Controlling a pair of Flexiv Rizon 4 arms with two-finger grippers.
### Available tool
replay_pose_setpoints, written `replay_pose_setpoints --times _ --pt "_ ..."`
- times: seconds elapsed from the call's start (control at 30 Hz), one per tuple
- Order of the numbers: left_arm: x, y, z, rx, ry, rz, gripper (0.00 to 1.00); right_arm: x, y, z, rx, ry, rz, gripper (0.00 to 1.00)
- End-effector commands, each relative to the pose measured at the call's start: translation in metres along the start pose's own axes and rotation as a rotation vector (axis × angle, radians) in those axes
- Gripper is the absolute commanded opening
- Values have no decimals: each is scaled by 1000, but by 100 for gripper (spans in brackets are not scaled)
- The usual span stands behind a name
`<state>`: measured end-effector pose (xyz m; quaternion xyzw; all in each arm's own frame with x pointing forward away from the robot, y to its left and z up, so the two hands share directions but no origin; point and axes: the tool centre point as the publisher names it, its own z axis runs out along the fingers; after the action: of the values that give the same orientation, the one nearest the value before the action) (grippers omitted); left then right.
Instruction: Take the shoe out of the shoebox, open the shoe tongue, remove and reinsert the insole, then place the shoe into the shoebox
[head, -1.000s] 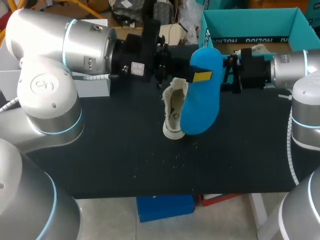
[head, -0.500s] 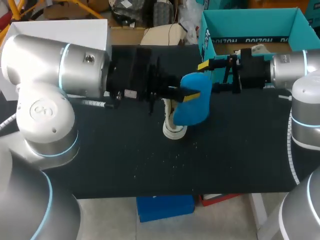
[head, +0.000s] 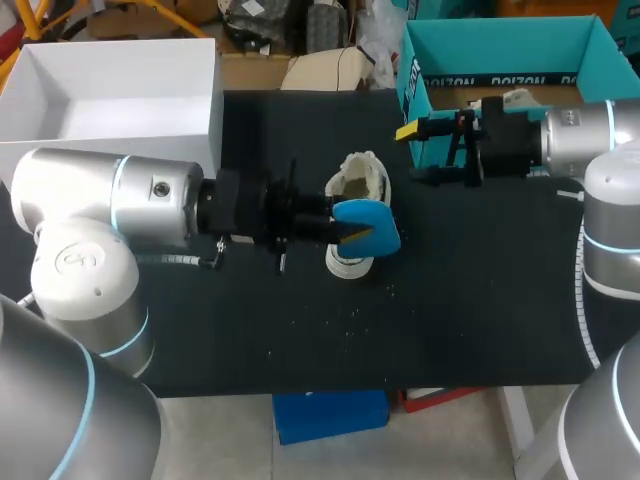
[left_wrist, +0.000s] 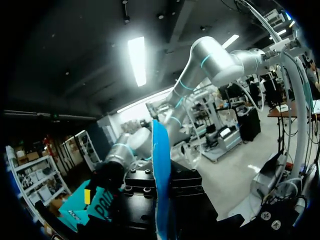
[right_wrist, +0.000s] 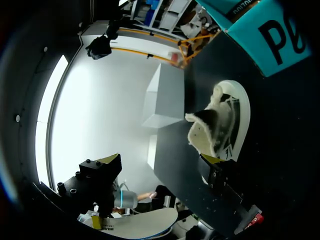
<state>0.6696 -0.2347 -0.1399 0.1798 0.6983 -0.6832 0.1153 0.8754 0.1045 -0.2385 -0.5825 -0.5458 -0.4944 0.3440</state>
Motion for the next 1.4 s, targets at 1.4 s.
replay_pose_setpoints --times 1.4 --pt "40 45 -22 -180 -143 848 0 -1 0 2 -2 0 0 100"
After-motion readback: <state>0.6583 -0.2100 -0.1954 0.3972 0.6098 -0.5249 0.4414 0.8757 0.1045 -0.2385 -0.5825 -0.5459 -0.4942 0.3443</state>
